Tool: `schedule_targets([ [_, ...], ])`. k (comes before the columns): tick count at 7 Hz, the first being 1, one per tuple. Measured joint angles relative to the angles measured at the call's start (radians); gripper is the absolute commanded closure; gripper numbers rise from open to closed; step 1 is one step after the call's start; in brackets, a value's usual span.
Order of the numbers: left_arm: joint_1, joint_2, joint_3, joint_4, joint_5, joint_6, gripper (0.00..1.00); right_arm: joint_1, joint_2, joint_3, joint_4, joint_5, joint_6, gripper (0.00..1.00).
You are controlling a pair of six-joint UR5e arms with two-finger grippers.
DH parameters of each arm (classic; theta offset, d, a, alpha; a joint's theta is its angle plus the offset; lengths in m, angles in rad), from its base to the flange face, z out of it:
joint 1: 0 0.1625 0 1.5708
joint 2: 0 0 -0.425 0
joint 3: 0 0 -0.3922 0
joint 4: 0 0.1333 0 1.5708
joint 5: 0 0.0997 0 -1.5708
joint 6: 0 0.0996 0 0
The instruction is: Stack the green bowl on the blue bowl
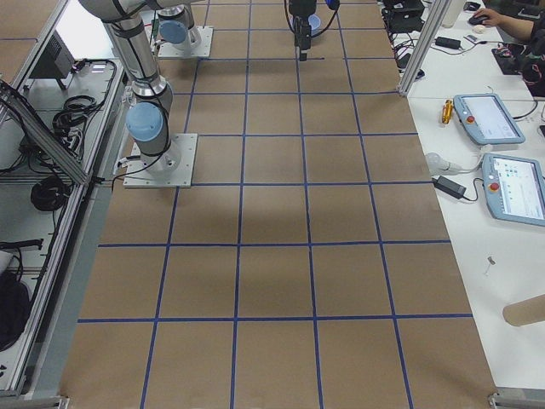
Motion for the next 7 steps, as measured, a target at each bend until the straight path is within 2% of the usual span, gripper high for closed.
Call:
schedule_targets([
  [7,0.002,0.008,-0.007,-0.003,0.012,0.012,0.0,0.0,0.0,0.0,0.0,0.0,0.0,0.0],
])
